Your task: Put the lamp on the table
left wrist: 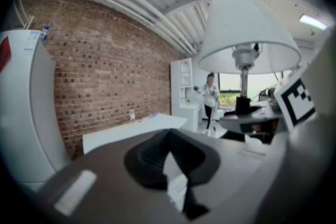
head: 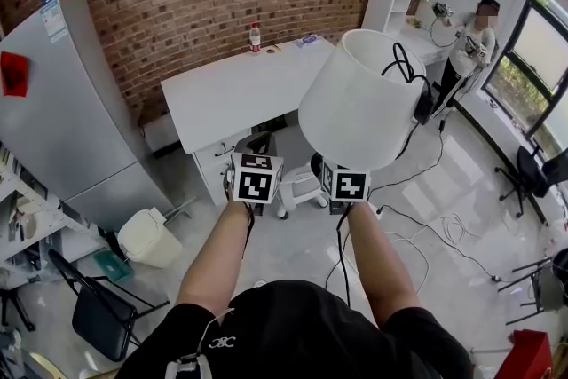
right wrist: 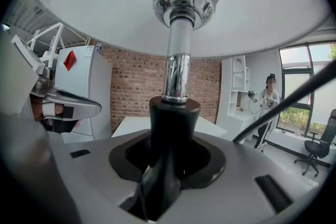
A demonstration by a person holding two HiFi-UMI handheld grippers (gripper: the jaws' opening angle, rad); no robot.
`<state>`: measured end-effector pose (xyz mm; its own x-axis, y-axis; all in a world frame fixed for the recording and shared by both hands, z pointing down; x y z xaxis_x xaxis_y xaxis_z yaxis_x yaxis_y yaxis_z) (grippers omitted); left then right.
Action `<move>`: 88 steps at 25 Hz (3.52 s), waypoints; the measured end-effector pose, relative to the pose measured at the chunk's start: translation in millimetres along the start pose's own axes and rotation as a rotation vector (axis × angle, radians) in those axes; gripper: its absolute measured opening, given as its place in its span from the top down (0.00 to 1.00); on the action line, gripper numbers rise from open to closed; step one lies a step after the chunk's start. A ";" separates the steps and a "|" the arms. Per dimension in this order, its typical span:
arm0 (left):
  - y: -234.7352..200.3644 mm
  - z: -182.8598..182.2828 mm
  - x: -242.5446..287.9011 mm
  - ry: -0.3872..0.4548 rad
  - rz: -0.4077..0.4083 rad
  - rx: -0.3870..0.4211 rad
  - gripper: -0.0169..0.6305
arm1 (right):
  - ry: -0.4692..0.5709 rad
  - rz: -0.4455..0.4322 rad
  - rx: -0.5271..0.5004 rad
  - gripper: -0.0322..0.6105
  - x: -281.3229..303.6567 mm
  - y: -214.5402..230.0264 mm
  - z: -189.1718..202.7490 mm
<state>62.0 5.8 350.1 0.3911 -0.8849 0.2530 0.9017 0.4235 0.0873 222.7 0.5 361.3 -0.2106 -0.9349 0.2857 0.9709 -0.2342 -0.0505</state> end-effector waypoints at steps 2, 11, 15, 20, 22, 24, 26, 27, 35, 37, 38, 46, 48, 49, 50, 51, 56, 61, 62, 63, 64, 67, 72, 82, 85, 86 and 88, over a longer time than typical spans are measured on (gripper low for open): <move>-20.1 3.4 7.4 -0.004 -0.003 -0.006 0.98 | 0.002 -0.002 -0.002 0.75 17.7 -10.0 -5.3; -81.1 28.9 27.3 -0.056 -0.045 -0.026 0.98 | -0.028 -0.040 -0.004 0.75 80.2 -43.5 -1.4; -100.3 37.5 38.5 -0.071 -0.055 -0.023 0.98 | -0.039 -0.065 0.007 0.75 108.4 -55.2 -0.3; -122.1 38.7 62.5 -0.088 -0.056 -0.011 0.98 | -0.042 -0.093 0.006 0.75 155.4 -65.7 -6.3; -132.9 40.6 77.9 -0.094 -0.062 -0.007 0.98 | -0.042 -0.103 0.007 0.75 176.5 -67.4 -8.6; -145.6 40.2 95.0 -0.093 -0.066 -0.008 0.98 | -0.040 -0.107 0.005 0.75 200.2 -67.2 -13.0; -159.9 36.8 115.3 -0.086 -0.065 -0.017 0.98 | -0.036 -0.112 0.000 0.75 227.5 -65.4 -20.1; -167.1 35.1 126.6 -0.084 -0.065 -0.022 0.98 | -0.035 -0.114 -0.003 0.75 242.0 -63.7 -23.4; -221.3 22.2 221.2 -0.098 -0.086 -0.040 0.98 | -0.041 -0.146 -0.016 0.75 369.1 -42.7 -48.0; -234.4 24.8 239.9 -0.117 -0.084 -0.068 0.98 | -0.053 -0.166 -0.015 0.75 402.2 -43.1 -49.5; -240.2 26.4 248.9 -0.126 -0.080 -0.089 0.98 | -0.061 -0.174 -0.013 0.75 418.8 -43.3 -49.8; -286.7 41.8 317.9 -0.208 -0.115 -0.145 0.98 | -0.106 -0.213 -0.001 0.75 544.5 -42.6 -50.6; -300.3 49.7 329.8 -0.231 -0.130 -0.152 0.98 | -0.110 -0.229 -0.008 0.75 575.7 -46.7 -49.4; -307.3 54.5 334.5 -0.244 -0.140 -0.157 0.98 | -0.112 -0.243 -0.015 0.75 590.8 -49.9 -48.8; -314.6 59.2 338.8 -0.256 -0.150 -0.162 0.98 | -0.114 -0.259 -0.021 0.75 605.9 -53.5 -48.4; -322.1 63.6 343.0 -0.268 -0.161 -0.168 0.98 | -0.116 -0.272 -0.026 0.75 621.3 -57.2 -48.2; -357.3 88.0 356.5 -0.325 -0.206 -0.209 0.98 | -0.105 -0.320 -0.045 0.75 694.2 -82.7 -43.4; -391.7 113.9 355.2 -0.377 -0.279 -0.248 0.98 | -0.091 -0.354 -0.070 0.75 758.8 -115.0 -37.5; -398.6 119.4 353.3 -0.386 -0.293 -0.256 0.98 | -0.093 -0.356 -0.075 0.75 770.5 -121.8 -35.6; -405.4 124.6 352.2 -0.392 -0.305 -0.265 0.98 | -0.093 -0.357 -0.080 0.75 781.7 -127.8 -33.9; -412.2 128.7 352.0 -0.397 -0.316 -0.271 0.98 | -0.093 -0.358 -0.086 0.75 792.6 -133.2 -32.6; -432.6 134.8 355.4 -0.404 -0.343 -0.281 0.98 | -0.087 -0.363 -0.102 0.75 825.0 -145.8 -33.2; -455.3 152.0 356.8 -0.430 -0.389 -0.304 0.98 | -0.101 -0.381 -0.105 0.75 870.1 -170.8 -23.6; -488.4 175.7 380.2 -0.466 -0.403 -0.316 0.98 | -0.120 -0.372 -0.124 0.75 941.1 -204.4 -6.6; -492.3 181.4 389.7 -0.469 -0.390 -0.317 0.98 | -0.129 -0.362 -0.143 0.75 958.6 -211.0 2.2; -493.4 184.0 392.5 -0.469 -0.388 -0.321 0.98 | -0.132 -0.363 -0.146 0.75 963.6 -213.4 5.7; -494.4 189.5 396.0 -0.469 -0.386 -0.330 0.98 | -0.130 -0.376 -0.141 0.75 968.7 -220.2 9.4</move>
<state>-263.9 -517.2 589.7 -0.0228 -0.7513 0.6596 0.9984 -0.0515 -0.0242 -194.0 -851.0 658.2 -0.5223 -0.7383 0.4268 0.8023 -0.5950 -0.0475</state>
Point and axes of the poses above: the fingertips, and each gripper's own axes: x forward along the fingers, y to its right, z out of its underside, the point moved 3 cm from there along -x, backward along the fingers, and after that the axes turned 3 degrees about x, right-handed, at the moved point
